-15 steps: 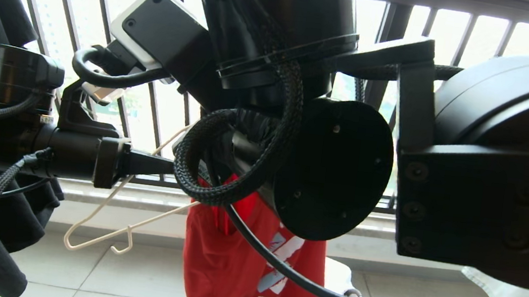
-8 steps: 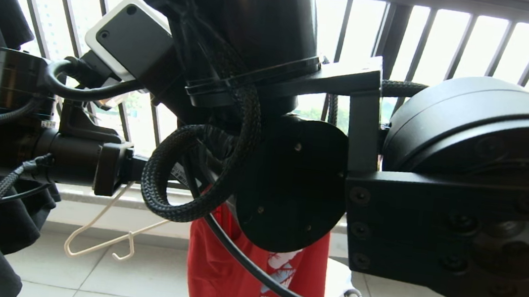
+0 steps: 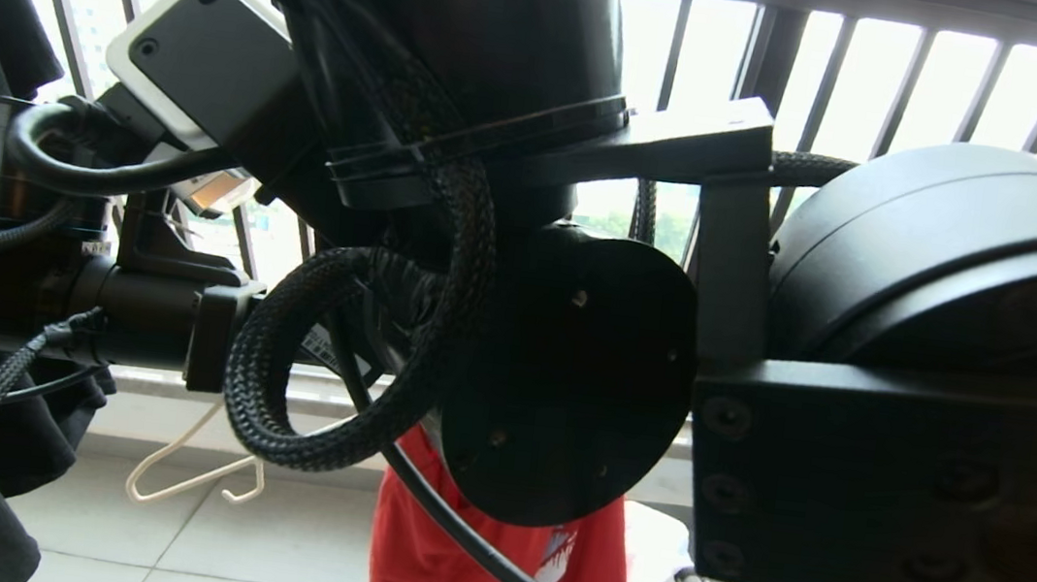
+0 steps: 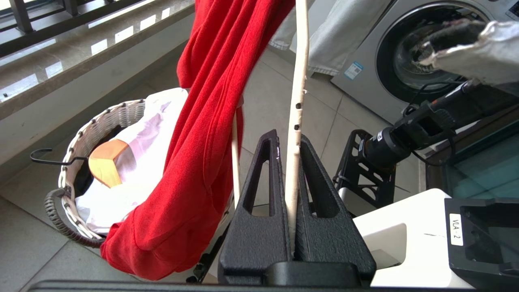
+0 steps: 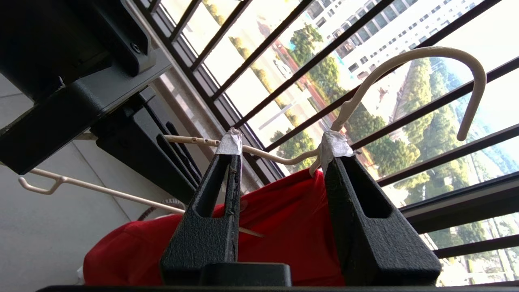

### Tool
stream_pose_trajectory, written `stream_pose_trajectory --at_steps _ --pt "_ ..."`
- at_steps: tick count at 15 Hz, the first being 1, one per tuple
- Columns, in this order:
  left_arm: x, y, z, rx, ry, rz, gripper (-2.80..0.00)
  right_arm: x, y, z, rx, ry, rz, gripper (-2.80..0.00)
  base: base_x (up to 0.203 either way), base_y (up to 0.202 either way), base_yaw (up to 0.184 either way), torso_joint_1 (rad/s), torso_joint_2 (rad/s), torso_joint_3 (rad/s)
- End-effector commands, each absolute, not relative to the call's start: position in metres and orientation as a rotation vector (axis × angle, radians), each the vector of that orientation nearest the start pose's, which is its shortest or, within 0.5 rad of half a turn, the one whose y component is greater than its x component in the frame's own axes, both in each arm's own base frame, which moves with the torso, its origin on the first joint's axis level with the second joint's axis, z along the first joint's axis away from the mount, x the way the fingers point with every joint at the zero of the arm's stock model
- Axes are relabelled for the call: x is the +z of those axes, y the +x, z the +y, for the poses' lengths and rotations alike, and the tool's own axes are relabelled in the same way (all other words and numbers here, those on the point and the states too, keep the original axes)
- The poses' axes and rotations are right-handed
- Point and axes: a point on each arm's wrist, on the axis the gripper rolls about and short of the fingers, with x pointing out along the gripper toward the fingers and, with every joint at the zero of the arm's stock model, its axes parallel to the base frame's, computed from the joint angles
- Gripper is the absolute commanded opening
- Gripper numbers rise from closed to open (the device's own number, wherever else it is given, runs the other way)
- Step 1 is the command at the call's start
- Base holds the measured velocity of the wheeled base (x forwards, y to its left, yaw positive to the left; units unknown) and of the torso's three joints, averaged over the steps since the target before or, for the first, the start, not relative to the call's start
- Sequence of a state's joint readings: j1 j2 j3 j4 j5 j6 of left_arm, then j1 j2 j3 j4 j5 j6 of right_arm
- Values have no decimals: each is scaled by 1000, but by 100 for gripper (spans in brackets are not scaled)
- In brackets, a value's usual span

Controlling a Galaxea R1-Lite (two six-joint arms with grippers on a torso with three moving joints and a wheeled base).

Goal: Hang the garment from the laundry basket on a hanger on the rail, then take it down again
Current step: Hang the clothes on the clothes rack

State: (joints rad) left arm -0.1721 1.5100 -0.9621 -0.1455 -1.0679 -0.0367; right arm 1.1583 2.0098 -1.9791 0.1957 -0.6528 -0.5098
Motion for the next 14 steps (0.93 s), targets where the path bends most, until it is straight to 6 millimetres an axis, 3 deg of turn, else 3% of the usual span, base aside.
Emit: stream_pose_trajectory --at_steps 1,6,11,12,14 --pt "238 246 -63 -1222 -223 409 -280 321 172 360 528 -680 9 0 0 0 0 0 0 0" --pt "241 249 -62 -1212 -262 396 -280 327 169 352 524 -673 5 0 0 0 0 0 0 0" --pt "250 249 -51 -1171 -282 357 -280 339 149 305 530 -725 85 0 0 0 0 0 0 0" --pt "253 247 -50 -1169 -288 350 -280 338 146 296 531 -735 111 -280 0 0 0 0 0 0" --pt "261 239 -49 -1169 -301 339 -280 341 146 281 514 -725 144 -280 0 0 0 0 0 0"
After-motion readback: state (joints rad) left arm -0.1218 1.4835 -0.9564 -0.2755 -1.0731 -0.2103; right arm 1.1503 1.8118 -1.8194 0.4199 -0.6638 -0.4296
